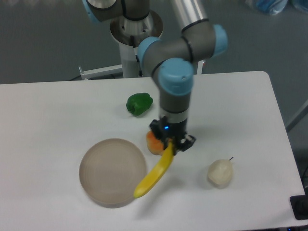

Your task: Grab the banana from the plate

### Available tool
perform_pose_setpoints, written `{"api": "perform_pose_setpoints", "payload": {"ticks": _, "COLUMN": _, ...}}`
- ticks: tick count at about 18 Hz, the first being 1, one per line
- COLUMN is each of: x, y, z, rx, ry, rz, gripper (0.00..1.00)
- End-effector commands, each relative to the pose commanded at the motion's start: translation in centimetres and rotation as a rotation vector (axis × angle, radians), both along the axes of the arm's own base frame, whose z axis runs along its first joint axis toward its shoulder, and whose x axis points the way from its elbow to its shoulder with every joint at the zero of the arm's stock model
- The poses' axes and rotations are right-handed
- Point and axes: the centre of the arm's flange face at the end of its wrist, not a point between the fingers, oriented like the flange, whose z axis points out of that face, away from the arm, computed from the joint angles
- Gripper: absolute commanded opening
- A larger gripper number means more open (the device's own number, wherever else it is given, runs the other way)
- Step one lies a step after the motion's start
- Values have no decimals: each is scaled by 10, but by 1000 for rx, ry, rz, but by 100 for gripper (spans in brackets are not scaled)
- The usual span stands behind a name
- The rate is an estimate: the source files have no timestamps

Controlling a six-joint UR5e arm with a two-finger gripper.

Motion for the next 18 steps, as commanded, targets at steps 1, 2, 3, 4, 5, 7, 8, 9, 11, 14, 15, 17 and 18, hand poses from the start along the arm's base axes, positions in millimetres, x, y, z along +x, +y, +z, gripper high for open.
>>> {"api": "perform_pose_setpoints", "payload": {"ticks": 1, "x": -13, "y": -8, "z": 4, "rx": -11, "ry": -12, "rz": -14, "gripper": 24}}
{"api": "perform_pose_setpoints", "payload": {"ticks": 2, "x": -25, "y": -16, "z": 7, "rx": -16, "ry": -15, "rz": -15, "gripper": 23}}
{"api": "perform_pose_setpoints", "payload": {"ticks": 3, "x": -35, "y": -23, "z": 9, "rx": -16, "ry": -12, "rz": -11, "gripper": 19}}
{"api": "perform_pose_setpoints", "payload": {"ticks": 4, "x": -46, "y": -29, "z": 8, "rx": -14, "ry": -9, "rz": -12, "gripper": 16}}
{"api": "perform_pose_setpoints", "payload": {"ticks": 5, "x": -59, "y": -38, "z": 7, "rx": -8, "ry": -7, "rz": -26, "gripper": 16}}
{"api": "perform_pose_setpoints", "payload": {"ticks": 7, "x": -83, "y": -54, "z": 5, "rx": -2, "ry": -1, "rz": -56, "gripper": 16}}
{"api": "perform_pose_setpoints", "payload": {"ticks": 8, "x": -94, "y": -61, "z": 4, "rx": -4, "ry": 4, "rz": -80, "gripper": 16}}
{"api": "perform_pose_setpoints", "payload": {"ticks": 9, "x": -108, "y": -70, "z": 5, "rx": -5, "ry": 9, "rz": -94, "gripper": 16}}
{"api": "perform_pose_setpoints", "payload": {"ticks": 11, "x": -122, "y": -78, "z": 1, "rx": -13, "ry": 6, "rz": -137, "gripper": 16}}
{"api": "perform_pose_setpoints", "payload": {"ticks": 14, "x": -127, "y": -76, "z": -12, "rx": -49, "ry": 12, "rz": -209, "gripper": 15}}
{"api": "perform_pose_setpoints", "payload": {"ticks": 15, "x": -125, "y": -72, "z": -17, "rx": -53, "ry": 7, "rz": -214, "gripper": 15}}
{"api": "perform_pose_setpoints", "payload": {"ticks": 17, "x": -125, "y": -69, "z": -21, "rx": -55, "ry": 6, "rz": -217, "gripper": 15}}
{"api": "perform_pose_setpoints", "payload": {"ticks": 18, "x": -125, "y": -69, "z": -20, "rx": -54, "ry": 8, "rz": -221, "gripper": 15}}
